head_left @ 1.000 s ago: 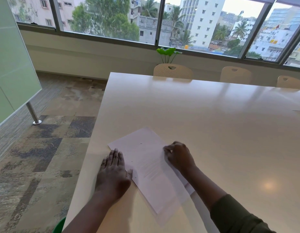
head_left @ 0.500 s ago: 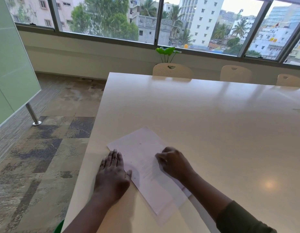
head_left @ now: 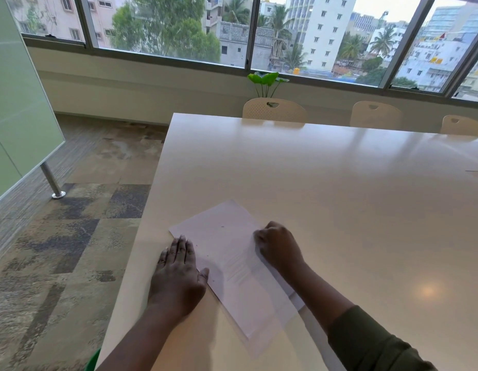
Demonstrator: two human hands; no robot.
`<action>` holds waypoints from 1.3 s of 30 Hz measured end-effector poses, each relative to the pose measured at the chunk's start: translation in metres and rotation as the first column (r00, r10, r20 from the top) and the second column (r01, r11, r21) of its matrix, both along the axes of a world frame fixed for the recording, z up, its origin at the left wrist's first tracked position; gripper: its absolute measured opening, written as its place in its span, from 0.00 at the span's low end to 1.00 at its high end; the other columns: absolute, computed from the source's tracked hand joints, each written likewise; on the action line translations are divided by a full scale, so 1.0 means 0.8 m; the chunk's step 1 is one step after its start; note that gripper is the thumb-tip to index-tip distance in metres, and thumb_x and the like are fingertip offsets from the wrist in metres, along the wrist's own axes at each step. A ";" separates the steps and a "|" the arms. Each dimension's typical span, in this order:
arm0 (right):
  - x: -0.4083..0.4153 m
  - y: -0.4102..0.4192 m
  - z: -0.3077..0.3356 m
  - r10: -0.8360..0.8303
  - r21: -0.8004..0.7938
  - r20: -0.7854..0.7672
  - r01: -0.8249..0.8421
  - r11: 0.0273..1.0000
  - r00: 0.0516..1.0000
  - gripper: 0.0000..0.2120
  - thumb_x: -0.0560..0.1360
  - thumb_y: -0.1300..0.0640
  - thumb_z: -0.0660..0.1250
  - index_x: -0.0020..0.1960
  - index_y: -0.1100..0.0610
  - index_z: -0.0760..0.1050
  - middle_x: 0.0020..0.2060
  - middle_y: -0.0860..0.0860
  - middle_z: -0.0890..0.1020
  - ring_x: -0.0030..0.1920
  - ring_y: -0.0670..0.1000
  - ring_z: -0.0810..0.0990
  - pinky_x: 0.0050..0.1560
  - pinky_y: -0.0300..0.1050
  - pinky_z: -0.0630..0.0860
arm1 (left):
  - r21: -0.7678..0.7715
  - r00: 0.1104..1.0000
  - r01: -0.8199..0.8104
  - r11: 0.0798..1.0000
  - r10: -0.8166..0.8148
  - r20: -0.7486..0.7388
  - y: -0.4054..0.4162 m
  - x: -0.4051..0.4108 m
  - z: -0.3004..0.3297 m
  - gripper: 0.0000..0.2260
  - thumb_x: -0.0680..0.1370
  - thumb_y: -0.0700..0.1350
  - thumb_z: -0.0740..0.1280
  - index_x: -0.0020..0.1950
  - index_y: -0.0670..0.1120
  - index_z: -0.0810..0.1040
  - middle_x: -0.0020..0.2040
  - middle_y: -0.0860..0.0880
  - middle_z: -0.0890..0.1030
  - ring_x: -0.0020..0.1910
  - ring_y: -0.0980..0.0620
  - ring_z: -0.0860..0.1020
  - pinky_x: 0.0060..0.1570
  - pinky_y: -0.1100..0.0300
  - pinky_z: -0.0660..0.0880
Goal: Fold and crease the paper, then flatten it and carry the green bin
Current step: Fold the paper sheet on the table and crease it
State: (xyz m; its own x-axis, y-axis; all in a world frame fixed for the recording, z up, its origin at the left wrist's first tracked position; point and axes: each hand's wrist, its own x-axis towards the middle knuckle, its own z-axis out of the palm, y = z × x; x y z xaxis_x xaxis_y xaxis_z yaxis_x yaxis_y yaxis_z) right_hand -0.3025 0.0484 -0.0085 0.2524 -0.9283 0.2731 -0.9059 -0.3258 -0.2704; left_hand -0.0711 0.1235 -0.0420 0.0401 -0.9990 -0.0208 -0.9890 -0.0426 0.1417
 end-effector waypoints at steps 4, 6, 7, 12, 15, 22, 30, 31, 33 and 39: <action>0.020 0.022 0.000 0.258 0.035 -0.026 -0.257 0.966 0.966 0.06 0.71 0.60 0.68 0.40 0.55 0.83 0.35 0.53 0.78 0.36 0.52 0.79 0.37 0.41 0.75 | -0.012 1.000 0.001 1.000 -0.001 0.000 0.000 0.001 0.001 0.42 0.69 0.62 0.35 0.79 0.41 0.43 0.80 0.43 0.44 0.79 0.49 0.43 0.76 0.53 0.42; 0.006 0.006 0.004 0.153 0.009 -0.014 -0.153 0.988 0.988 0.06 0.72 0.59 0.68 0.42 0.55 0.84 0.36 0.54 0.80 0.37 0.53 0.80 0.39 0.41 0.76 | -0.015 1.000 0.002 1.000 -0.002 0.000 -0.001 0.001 0.000 0.41 0.70 0.62 0.36 0.79 0.41 0.43 0.80 0.43 0.44 0.79 0.49 0.43 0.76 0.53 0.43; -0.001 -0.002 0.007 0.059 0.000 0.001 -0.059 0.998 0.998 0.06 0.72 0.59 0.67 0.41 0.56 0.84 0.36 0.55 0.80 0.37 0.55 0.80 0.38 0.42 0.76 | -0.015 1.000 0.002 1.000 -0.002 -0.001 0.000 0.000 0.001 0.42 0.69 0.62 0.35 0.79 0.41 0.43 0.80 0.43 0.44 0.79 0.49 0.44 0.76 0.53 0.43; 0.033 0.018 0.002 0.124 0.035 0.004 -0.124 0.992 0.992 0.06 0.70 0.62 0.66 0.35 0.57 0.80 0.34 0.54 0.78 0.36 0.56 0.79 0.36 0.41 0.73 | -0.019 1.000 0.000 1.000 0.000 -0.009 0.000 0.000 0.001 0.42 0.69 0.62 0.35 0.79 0.41 0.43 0.80 0.43 0.44 0.79 0.49 0.44 0.76 0.53 0.43; 0.045 0.039 0.002 0.287 0.042 0.019 -0.287 0.957 0.958 0.09 0.75 0.58 0.65 0.43 0.53 0.84 0.37 0.51 0.80 0.38 0.50 0.79 0.39 0.41 0.76 | -0.020 1.000 0.002 1.000 -0.003 -0.016 0.001 0.000 0.002 0.39 0.73 0.62 0.41 0.79 0.41 0.43 0.80 0.43 0.44 0.79 0.49 0.44 0.76 0.53 0.43; 0.054 0.032 -0.003 0.173 -0.002 0.045 -0.173 0.985 0.984 0.10 0.75 0.59 0.64 0.40 0.56 0.83 0.36 0.54 0.79 0.36 0.54 0.79 0.39 0.45 0.78 | -0.023 1.000 0.002 1.000 -0.002 -0.003 0.002 -0.001 0.003 0.38 0.74 0.61 0.42 0.79 0.41 0.44 0.80 0.43 0.44 0.79 0.49 0.45 0.77 0.52 0.43; 0.049 0.035 0.004 0.143 -0.041 0.067 -0.141 0.989 0.987 0.10 0.76 0.59 0.64 0.44 0.56 0.85 0.38 0.54 0.81 0.37 0.54 0.80 0.40 0.45 0.79 | -0.028 1.000 -0.002 1.000 0.001 -0.023 0.002 0.000 0.001 0.38 0.74 0.62 0.44 0.79 0.42 0.44 0.80 0.43 0.45 0.79 0.49 0.45 0.77 0.52 0.44; 0.058 0.041 0.002 0.192 -0.036 0.061 -0.190 0.981 0.980 0.11 0.76 0.60 0.64 0.42 0.56 0.84 0.37 0.54 0.80 0.36 0.53 0.79 0.40 0.45 0.79 | -0.030 1.000 -0.001 1.000 0.000 -0.028 0.002 0.000 0.002 0.38 0.75 0.62 0.44 0.79 0.41 0.43 0.80 0.43 0.44 0.79 0.49 0.45 0.77 0.52 0.44; 0.075 0.062 0.001 0.338 0.000 0.059 -0.339 0.941 0.939 0.12 0.78 0.59 0.64 0.41 0.57 0.84 0.35 0.53 0.80 0.36 0.50 0.78 0.40 0.41 0.76 | -0.025 0.999 0.001 1.000 -0.002 -0.039 0.004 0.000 0.003 0.38 0.75 0.62 0.43 0.79 0.41 0.43 0.80 0.43 0.44 0.79 0.49 0.45 0.77 0.52 0.44; 0.049 0.047 0.007 0.253 -0.028 0.107 -0.252 0.967 0.961 0.10 0.77 0.59 0.65 0.50 0.53 0.85 0.41 0.52 0.83 0.40 0.50 0.81 0.43 0.41 0.77 | -0.016 1.000 -0.001 1.000 0.001 -0.029 0.003 0.000 0.006 0.39 0.74 0.63 0.42 0.79 0.41 0.43 0.80 0.43 0.44 0.79 0.49 0.45 0.77 0.52 0.44</action>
State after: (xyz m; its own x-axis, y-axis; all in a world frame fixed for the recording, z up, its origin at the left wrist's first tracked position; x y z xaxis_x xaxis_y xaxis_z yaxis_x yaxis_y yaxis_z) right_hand -0.2631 0.0861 -0.0031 0.4462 -0.8340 0.3247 -0.7588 -0.5449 -0.3568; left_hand -0.0715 0.1258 -0.0375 0.0408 -0.9991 -0.0057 -0.9843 -0.0412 0.1715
